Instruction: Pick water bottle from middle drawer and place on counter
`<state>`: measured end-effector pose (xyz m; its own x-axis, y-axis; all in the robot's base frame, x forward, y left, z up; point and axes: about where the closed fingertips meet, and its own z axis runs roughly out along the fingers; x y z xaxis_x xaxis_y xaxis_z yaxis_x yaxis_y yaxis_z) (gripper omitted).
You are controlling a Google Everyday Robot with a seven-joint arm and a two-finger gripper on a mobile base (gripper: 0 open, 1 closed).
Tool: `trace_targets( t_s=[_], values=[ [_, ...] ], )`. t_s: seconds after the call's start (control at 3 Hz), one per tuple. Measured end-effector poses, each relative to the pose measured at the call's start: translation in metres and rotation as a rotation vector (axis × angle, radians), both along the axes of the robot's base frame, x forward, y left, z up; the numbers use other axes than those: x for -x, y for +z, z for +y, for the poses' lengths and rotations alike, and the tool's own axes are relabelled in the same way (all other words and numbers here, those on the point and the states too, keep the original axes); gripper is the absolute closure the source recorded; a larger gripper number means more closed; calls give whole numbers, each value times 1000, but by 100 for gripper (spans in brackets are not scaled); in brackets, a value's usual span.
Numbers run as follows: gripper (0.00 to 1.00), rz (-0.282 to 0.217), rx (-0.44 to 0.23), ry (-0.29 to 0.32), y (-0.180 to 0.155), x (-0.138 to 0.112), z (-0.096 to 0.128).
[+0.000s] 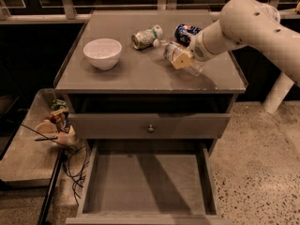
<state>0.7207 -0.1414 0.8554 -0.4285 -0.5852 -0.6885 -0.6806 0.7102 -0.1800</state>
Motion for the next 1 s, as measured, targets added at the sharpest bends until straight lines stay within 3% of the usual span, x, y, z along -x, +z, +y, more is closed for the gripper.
trace_targets(
  t_s=[1.0],
  values=[
    [0, 0, 0, 0, 0, 0, 0]
  ],
)
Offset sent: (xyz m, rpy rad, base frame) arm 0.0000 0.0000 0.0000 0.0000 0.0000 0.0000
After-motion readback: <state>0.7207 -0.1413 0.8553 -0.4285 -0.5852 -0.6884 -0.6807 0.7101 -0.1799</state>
